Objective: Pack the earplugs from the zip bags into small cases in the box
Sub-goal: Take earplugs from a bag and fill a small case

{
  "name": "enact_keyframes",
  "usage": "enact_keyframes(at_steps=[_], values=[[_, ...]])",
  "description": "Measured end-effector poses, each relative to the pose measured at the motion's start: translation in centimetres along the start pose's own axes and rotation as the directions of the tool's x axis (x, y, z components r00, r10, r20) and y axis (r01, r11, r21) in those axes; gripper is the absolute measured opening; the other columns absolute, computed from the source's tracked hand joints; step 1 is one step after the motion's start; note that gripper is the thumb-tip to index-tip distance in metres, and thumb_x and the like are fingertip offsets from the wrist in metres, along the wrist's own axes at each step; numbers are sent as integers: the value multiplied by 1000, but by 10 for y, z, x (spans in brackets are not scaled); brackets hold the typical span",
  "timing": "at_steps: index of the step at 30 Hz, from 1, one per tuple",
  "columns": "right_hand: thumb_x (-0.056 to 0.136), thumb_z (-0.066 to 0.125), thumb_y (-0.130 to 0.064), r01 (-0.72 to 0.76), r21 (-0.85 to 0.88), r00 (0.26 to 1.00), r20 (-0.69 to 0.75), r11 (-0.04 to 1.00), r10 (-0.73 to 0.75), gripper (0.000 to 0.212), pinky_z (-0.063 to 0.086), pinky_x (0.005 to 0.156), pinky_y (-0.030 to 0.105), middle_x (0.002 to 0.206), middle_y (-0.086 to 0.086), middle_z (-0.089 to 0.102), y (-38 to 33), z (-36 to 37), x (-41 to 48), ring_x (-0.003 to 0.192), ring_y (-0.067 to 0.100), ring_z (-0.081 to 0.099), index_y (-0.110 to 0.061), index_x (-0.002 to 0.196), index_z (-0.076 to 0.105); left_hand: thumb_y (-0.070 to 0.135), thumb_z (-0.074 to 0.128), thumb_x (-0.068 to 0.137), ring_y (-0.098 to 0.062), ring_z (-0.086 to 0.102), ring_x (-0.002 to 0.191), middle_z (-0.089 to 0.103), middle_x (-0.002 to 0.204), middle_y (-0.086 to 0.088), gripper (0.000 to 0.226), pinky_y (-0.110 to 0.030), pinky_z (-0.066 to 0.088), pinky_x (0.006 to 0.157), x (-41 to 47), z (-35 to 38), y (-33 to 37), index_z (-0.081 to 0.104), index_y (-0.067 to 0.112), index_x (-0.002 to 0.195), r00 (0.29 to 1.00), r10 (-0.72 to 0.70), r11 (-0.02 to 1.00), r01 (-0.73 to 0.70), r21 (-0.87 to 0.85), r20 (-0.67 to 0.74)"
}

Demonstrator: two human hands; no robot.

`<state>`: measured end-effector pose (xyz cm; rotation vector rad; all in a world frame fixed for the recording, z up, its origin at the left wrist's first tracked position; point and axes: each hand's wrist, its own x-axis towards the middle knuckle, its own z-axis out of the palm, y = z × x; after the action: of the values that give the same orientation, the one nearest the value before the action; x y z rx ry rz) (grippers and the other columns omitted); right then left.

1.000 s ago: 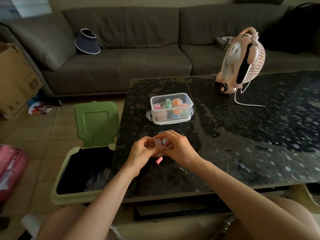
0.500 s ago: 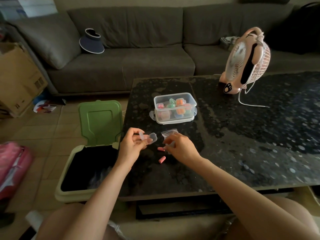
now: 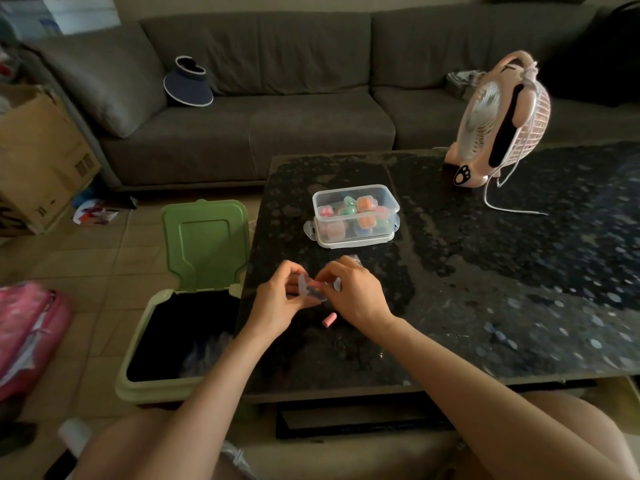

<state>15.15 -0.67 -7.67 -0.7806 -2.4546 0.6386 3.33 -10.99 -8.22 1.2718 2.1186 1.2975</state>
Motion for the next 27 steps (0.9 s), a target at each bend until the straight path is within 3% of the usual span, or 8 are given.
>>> enact_keyframes(at_steps=[6, 10, 14, 18, 23, 27], values=[[85, 67, -34, -14, -53, 999, 38, 998, 16, 25, 47, 71, 24, 108, -5, 59, 2, 0, -1, 92, 12, 58, -20, 105, 65, 22, 81, 68, -7, 66, 89, 70, 95, 3, 42, -22, 53, 82, 0, 2, 5, 56, 13, 100, 1000, 4, 1000, -3, -30, 10], [84, 66, -22, -71, -3, 997, 35, 997, 71, 16, 42, 69, 23, 100, -6, 59, -1, -10, 2, 87, 11, 56, -21, 100, 64, 30, 84, 65, 2, 62, 79, 67, 88, 7, 47, -6, 46, 65, 1, 1, 3, 55, 13, 98, 995, -90, 996, 90, -16, -33], [83, 64, -10, -34, -12, 965, 260, 999, 36, 16, 50, 75, 27, 99, -6, 63, 2, -21, 2, 87, 10, 57, -23, 91, 69, 29, 83, 67, 0, 60, 76, 68, 90, 1, 45, -8, 42, 58, 4, -1, -2, 54, 13, 97, 984, -162, 987, 162, -1, -81], [79, 71, -23, 58, -132, 898, 440, 990, 6, 19, 46, 76, 25, 104, -4, 59, 11, -17, -5, 93, 13, 57, -26, 97, 68, 30, 81, 70, -5, 62, 77, 66, 89, 3, 42, -10, 43, 60, 2, 0, -2, 53, 14, 98, 981, -179, 984, 179, -7, -76], [79, 73, -37, -17, -121, 930, 363, 992, 61, 19, 42, 73, 24, 100, -6, 59, 14, -15, -4, 85, 8, 53, -24, 92, 67, 25, 82, 69, -1, 62, 78, 67, 92, 3, 43, -8, 43, 62, 0, 0, 0, 53, 14, 99, 988, -147, 989, 147, 2, -43], [80, 72, -35, -88, 66, 969, 237, 994, 71, 20, 49, 71, 20, 89, -10, 59, 5, -30, 3, 78, 4, 55, -19, 92, 66, 19, 81, 69, -11, 65, 86, 69, 96, 0, 42, -13, 48, 72, -1, 1, 1, 54, 12, 100, 997, -81, 997, 81, -7, -6]])
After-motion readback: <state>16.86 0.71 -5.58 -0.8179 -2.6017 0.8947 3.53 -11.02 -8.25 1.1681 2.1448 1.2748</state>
